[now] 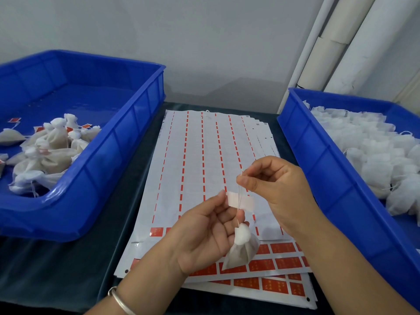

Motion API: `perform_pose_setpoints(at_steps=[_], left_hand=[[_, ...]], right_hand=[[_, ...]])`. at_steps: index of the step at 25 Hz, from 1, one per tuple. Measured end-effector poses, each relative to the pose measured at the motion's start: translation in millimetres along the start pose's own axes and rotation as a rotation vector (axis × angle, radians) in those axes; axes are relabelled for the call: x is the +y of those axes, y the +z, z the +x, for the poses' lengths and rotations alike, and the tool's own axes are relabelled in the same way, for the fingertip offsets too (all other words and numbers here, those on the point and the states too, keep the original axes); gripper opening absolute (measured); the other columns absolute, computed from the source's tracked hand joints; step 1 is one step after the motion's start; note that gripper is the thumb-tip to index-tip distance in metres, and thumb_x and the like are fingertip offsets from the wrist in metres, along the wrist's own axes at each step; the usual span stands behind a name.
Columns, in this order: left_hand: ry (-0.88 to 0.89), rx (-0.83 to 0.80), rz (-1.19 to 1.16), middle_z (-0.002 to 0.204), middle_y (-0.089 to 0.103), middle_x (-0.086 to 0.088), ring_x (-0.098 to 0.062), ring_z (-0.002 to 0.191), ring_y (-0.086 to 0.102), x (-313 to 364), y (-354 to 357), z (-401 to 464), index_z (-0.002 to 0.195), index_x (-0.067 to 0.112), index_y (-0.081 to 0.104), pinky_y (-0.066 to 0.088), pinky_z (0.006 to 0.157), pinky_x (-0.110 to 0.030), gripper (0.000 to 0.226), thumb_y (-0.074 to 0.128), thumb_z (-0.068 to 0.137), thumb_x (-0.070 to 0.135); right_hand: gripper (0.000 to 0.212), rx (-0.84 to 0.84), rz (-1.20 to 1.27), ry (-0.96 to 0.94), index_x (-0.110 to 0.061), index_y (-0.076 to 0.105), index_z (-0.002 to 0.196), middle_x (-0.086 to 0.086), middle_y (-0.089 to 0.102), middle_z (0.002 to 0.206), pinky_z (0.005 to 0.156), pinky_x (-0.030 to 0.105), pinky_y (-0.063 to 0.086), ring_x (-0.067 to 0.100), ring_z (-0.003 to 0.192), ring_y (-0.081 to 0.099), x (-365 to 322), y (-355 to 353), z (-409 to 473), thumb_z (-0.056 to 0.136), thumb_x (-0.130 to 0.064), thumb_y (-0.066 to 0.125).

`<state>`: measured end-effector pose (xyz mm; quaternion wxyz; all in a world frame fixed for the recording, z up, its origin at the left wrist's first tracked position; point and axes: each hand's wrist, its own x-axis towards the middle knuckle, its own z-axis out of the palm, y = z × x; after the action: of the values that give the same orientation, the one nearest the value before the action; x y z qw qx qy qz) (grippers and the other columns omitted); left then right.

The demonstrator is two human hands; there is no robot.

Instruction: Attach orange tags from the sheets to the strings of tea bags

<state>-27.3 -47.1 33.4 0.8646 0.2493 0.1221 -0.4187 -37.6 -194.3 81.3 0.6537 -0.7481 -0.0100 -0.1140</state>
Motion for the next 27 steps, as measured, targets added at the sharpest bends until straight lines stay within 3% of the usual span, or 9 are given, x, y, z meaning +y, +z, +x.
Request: perform_pose_setpoints(at_steps=[6, 9, 18, 27], left_hand=[[-0.028, -0.045, -0.008, 0.084, 0.068, -0.018, -0.022, 0.061, 0.065, 0.7, 1.3, -2.8, 0.085, -0.002, 0.073, 0.057, 0.072, -0.033, 0.022, 0.069, 0.069, 0.014], [-0.024, -0.079, 0.037, 0.085, 0.068, -0.017, -0.02, 0.062, 0.066, 0.4, 0.7, -3.2, 0.087, -0.002, 0.074, 0.056, 0.07, -0.033, 0.026, 0.079, 0.064, 0.009], [-0.03, -0.165, 0.085, 0.076, 0.065, -0.01, -0.01, 0.055, 0.059, 0.6, 4.1, -5.0, 0.081, 0.001, 0.074, 0.055, 0.063, -0.024, 0.021, 0.076, 0.063, 0.011], [-0.037, -0.07, 0.168, 0.069, 0.066, -0.007, -0.009, 0.053, 0.058, -0.3, 6.8, -3.7, 0.075, 0.001, 0.074, 0.055, 0.065, -0.022, 0.011, 0.071, 0.067, 0.009]], right_hand=[[0.015, -0.006, 0.005, 0.002, -0.018, 0.066, 0.07, -0.006, 0.07, 0.067, 0.06, 0.01, 0.05, 0.005, 0.065, 0.067, -1.6, -0.5, -0.6, 0.062, -0.013, 0.077], [0.016, -0.009, 0.002, 0.005, -0.017, 0.066, 0.07, -0.006, 0.07, 0.067, 0.06, 0.011, 0.051, 0.006, 0.065, 0.067, -1.5, -0.9, -0.5, 0.065, -0.008, 0.077], [0.022, -0.013, -0.013, -0.012, -0.022, 0.066, 0.066, -0.005, 0.07, 0.066, 0.06, 0.012, 0.051, 0.006, 0.064, 0.067, -4.5, -0.4, -0.5, 0.067, -0.004, 0.078], [0.019, -0.027, -0.076, -0.025, -0.019, 0.066, 0.07, -0.004, 0.071, 0.069, 0.061, 0.012, 0.051, 0.008, 0.067, 0.068, -2.7, 0.8, 0.0, 0.068, -0.005, 0.078]])
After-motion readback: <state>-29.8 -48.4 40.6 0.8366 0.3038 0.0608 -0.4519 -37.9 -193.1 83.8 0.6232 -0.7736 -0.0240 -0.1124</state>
